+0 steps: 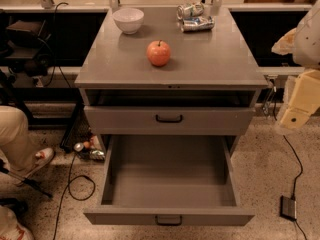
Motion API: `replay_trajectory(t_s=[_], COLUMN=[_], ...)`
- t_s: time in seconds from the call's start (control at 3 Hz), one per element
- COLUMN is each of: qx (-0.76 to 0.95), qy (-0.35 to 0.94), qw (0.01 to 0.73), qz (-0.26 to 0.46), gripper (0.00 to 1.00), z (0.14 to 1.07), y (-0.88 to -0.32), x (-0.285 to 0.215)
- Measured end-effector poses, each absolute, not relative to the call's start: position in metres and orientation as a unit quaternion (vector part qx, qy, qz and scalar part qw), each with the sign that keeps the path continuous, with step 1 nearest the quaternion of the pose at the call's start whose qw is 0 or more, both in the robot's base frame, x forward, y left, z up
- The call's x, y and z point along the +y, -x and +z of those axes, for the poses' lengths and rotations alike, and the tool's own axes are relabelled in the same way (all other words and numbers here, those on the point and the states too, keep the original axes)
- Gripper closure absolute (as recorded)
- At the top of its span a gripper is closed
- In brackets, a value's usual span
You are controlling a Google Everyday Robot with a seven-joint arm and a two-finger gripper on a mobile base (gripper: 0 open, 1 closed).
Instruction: Place apple into middle drawer
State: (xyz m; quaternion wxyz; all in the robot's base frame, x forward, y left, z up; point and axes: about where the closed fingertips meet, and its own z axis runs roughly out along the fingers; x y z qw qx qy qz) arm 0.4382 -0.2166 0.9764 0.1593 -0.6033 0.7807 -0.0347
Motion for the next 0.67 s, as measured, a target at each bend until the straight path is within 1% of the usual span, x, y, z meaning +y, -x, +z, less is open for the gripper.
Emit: replay_trajectory(t_s=[0.33,0.67], qx=[0.781,0.790], qy=[0.602,0.583], qw=[0.161,0.190], qz=[-0.034,-0.027], gripper=[0.00,0.00], z=[0.976,0.968], y=[-0.440,-0.467], x=[-0.216,-0.209])
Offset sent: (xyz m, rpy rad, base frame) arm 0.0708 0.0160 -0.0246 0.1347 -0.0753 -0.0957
